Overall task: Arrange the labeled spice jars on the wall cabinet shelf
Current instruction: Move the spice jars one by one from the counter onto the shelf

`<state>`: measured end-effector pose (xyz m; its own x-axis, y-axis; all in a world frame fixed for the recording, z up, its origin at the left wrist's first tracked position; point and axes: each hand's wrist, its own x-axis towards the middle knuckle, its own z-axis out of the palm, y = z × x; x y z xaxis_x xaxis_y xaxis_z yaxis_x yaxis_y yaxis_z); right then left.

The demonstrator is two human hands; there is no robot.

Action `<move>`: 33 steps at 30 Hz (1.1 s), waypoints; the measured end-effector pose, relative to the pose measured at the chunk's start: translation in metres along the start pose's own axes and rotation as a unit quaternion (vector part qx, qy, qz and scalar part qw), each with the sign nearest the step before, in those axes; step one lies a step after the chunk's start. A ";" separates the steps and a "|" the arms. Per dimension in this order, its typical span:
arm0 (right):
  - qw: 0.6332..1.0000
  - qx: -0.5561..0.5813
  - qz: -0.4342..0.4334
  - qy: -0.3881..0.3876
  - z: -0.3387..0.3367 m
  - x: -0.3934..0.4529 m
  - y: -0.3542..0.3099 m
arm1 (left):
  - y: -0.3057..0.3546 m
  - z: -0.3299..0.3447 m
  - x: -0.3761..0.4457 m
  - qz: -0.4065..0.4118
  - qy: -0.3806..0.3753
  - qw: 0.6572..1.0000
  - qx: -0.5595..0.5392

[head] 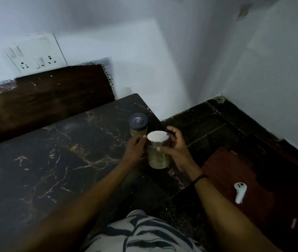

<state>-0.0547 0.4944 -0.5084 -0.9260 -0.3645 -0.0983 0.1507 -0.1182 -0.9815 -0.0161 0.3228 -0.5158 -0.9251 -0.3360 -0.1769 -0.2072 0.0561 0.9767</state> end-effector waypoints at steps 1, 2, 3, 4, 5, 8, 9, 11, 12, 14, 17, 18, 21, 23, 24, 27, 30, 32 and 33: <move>0.998 0.056 0.008 -0.021 0.003 0.005 -0.007 | 0.006 -0.006 -0.001 -0.004 -0.007 0.999 -0.038; 0.993 0.110 0.014 -0.037 0.006 0.010 -0.012 | 0.013 -0.010 -0.001 -0.009 -0.017 0.997 -0.075; 0.986 0.159 0.020 -0.050 0.009 0.015 -0.017 | 0.019 -0.013 -0.003 -0.018 -0.032 0.993 -0.108; 0.977 0.201 0.027 -0.061 0.014 0.019 -0.020 | 0.024 -0.016 -0.005 -0.031 -0.049 0.988 -0.142; 0.969 0.232 0.033 -0.071 0.019 0.022 -0.022 | 0.028 -0.018 -0.008 -0.044 -0.065 0.982 -0.174; 0.957 0.273 0.049 -0.083 0.036 0.027 -0.021 | 0.040 -0.024 -0.017 -0.060 -0.071 0.970 -0.224; 0.956 0.278 0.059 -0.076 0.041 0.028 -0.018 | 0.043 -0.028 -0.020 -0.065 -0.062 0.968 -0.233; 0.954 0.279 0.099 -0.053 0.051 0.029 -0.010 | 0.047 -0.034 -0.026 -0.075 -0.051 0.968 -0.236; 0.953 0.276 0.122 -0.041 0.054 0.029 -0.006 | 0.048 -0.036 -0.028 -0.078 -0.048 0.969 -0.228; 0.950 0.269 0.157 -0.037 0.060 0.029 0.002 | 0.048 -0.040 -0.032 -0.091 -0.033 0.971 -0.218; 0.949 0.253 0.179 -0.049 0.070 0.028 0.006 | 0.046 -0.047 -0.033 -0.102 0.001 0.971 -0.218; 0.949 0.250 0.185 -0.050 0.073 0.028 0.006 | 0.043 -0.050 -0.032 -0.101 0.002 0.971 -0.216; 0.949 0.245 0.193 -0.047 0.078 0.029 0.004 | 0.039 -0.057 -0.030 -0.080 -0.024 0.976 -0.200; 0.951 0.238 0.195 -0.043 0.080 0.031 0.001 | 0.039 -0.061 -0.028 -0.071 -0.031 0.976 -0.201; 0.952 0.233 0.195 -0.043 0.081 0.032 0.000 | 0.040 -0.063 -0.027 -0.072 -0.036 0.975 -0.208; 0.953 0.223 0.199 -0.042 0.083 0.035 -0.004 | 0.042 -0.067 -0.023 -0.075 -0.044 0.969 -0.231; 0.959 0.207 0.188 -0.048 0.090 0.035 -0.014 | 0.047 -0.070 -0.024 -0.065 -0.027 0.970 -0.234; 0.964 0.195 0.168 -0.068 0.097 0.038 -0.030 | 0.059 -0.074 -0.022 -0.056 0.003 0.969 -0.240; 0.965 0.196 0.154 -0.079 0.101 0.041 -0.043 | 0.070 -0.076 -0.019 -0.044 0.012 0.969 -0.243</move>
<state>-0.0640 0.3913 -0.4537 -0.7561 -0.5712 -0.3194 0.5593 -0.3106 -0.7686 0.0108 0.2614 -0.4352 -0.9015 -0.3422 -0.2651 -0.1047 -0.4219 0.9006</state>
